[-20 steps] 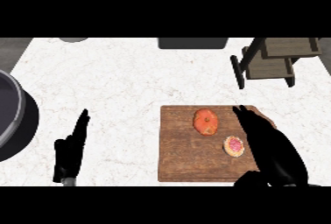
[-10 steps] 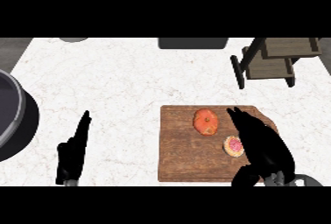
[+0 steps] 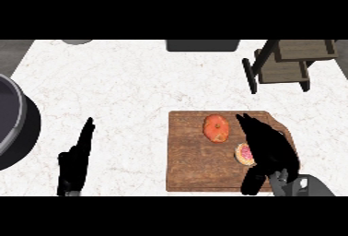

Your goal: Pick the cupcake from the cutting board and place it in the tiered basket

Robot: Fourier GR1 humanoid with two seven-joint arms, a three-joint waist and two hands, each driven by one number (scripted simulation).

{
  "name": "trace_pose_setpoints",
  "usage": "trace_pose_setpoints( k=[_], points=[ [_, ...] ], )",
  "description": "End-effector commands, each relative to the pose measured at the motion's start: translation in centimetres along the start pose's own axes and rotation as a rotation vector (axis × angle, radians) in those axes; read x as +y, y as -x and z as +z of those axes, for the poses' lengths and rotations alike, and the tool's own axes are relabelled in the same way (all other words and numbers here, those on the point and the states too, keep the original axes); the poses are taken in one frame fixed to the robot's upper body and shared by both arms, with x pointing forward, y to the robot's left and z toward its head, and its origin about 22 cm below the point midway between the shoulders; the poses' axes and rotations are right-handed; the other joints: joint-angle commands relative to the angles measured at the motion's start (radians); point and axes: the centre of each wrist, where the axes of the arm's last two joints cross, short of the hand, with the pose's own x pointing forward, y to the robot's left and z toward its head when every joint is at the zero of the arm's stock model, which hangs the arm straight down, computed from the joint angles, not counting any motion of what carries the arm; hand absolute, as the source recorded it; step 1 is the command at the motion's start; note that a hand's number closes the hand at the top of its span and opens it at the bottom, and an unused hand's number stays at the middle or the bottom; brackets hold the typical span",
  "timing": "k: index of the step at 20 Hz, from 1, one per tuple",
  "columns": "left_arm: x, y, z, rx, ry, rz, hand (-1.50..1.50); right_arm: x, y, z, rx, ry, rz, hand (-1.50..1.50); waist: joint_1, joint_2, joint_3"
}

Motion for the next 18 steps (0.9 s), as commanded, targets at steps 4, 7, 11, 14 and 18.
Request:
trace_pose_setpoints(
  k=[4,7,11,14,18],
  points=[
    [-1.9,2.1,1.1,0.05,0.004,0.008,0.0,0.8,0.2,-2.3,0.125,-0.089,0.024,-1.5,0.002,0.005,-0.005],
    [0.0,-0.5,0.1,0.051,0.002,0.001,0.0,2.0,0.5,-2.3,0.106,-0.091,0.018,-1.5,0.001,0.004,-0.004],
    [-0.7,0.3,1.0,0.068,0.012,0.003,0.0,2.9,1.0,-1.4,0.121,-0.113,0.018,-1.5,-0.002,0.003,-0.004],
    [-1.1,0.0,-0.5,0.055,0.002,0.011,0.0,2.3,1.4,-2.7,0.116,-0.101,0.01,1.5,-0.002,0.004,-0.005],
    [-0.5,2.0,-0.3,0.054,0.01,-0.005,0.0,4.4,0.9,-2.8,0.055,-0.073,0.028,1.5,-0.003,0.004,-0.005]
  ],
)
